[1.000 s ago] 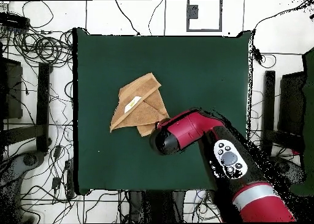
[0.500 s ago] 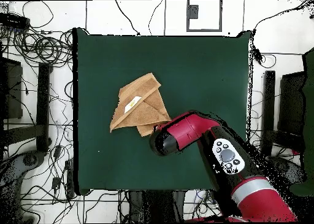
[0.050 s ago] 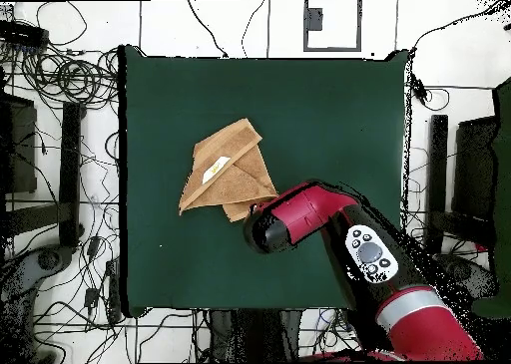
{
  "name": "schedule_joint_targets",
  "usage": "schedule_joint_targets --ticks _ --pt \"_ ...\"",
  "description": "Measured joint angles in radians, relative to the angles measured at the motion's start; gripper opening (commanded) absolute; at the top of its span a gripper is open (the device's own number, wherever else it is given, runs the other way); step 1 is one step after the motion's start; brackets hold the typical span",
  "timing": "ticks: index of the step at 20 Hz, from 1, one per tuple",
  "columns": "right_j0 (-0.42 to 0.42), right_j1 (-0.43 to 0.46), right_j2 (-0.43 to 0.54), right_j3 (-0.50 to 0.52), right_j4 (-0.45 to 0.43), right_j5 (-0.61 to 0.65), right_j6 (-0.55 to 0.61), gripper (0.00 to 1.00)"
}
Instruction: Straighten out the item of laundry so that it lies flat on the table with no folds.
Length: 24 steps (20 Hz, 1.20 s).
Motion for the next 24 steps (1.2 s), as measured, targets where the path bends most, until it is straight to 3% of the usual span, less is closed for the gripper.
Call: schedule_joint_targets --ticks 24 --pt "-0.001 -0.005 0.001 0.000 -0.027 -0.043 0.000 1.00"
